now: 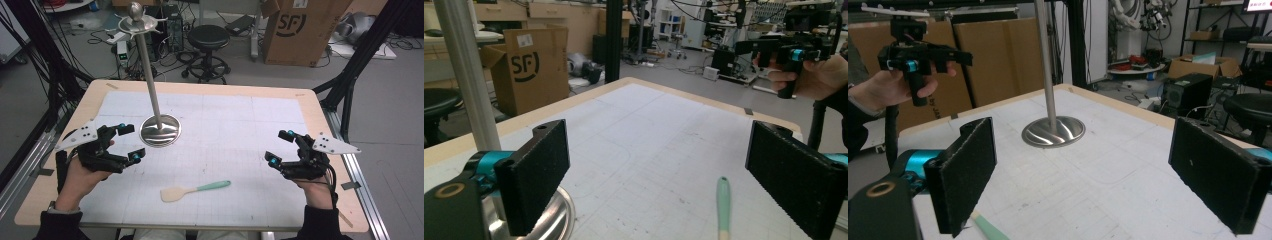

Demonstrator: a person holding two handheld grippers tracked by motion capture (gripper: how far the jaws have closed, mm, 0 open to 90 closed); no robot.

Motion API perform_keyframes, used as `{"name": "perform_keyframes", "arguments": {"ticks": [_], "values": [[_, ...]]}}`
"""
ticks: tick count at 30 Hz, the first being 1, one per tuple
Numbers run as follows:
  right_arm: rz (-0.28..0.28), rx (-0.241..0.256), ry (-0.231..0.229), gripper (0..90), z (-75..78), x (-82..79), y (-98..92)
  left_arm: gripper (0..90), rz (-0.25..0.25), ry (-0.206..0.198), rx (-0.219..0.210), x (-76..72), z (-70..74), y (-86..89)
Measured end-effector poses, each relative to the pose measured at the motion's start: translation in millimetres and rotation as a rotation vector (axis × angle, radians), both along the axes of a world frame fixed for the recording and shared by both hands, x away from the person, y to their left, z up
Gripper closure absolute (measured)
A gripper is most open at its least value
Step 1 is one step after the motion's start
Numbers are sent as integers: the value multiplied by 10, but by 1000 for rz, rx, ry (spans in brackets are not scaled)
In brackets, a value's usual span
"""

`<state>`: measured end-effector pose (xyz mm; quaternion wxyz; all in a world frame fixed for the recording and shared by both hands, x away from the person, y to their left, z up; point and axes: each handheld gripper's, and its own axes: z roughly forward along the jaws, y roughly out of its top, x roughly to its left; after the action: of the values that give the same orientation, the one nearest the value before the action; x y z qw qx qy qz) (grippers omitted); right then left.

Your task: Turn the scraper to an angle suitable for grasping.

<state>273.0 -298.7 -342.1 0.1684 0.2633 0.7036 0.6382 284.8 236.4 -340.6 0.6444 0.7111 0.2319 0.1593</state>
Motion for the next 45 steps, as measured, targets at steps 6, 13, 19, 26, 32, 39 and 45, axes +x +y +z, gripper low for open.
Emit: {"name": "perform_keyframes", "arguments": {"ticks": [6, 13, 19, 26, 32, 39, 45], "values": [[-3, -8, 14, 109, -32, 13, 2, 110, -2, 18, -2, 10, -30, 0], [-7, -3, 8, 109, -19, -9, -19, 110, -22, 25, -11, 36, -66, -95], [-9, -1, 9, 109, -32, -10, -38, 142, -54, 30, 4, 38, -89, -258], [-9, 2, 21, 109, -56, -43, -70, 468, -43, -35, 12, -44, -128, -432], [-14, -6, 26, 110, -61, -64, -103, 790, -44, 25, 59, -19, -232, -555], [-16, 2, 34, 110, -62, -86, -122, 897, -116, 80, 166, -25, -406, -814], [-21, 4, 30, 110, -50, -98, -134, 897, -188, 129, 256, -54, -579, -1047]]}}
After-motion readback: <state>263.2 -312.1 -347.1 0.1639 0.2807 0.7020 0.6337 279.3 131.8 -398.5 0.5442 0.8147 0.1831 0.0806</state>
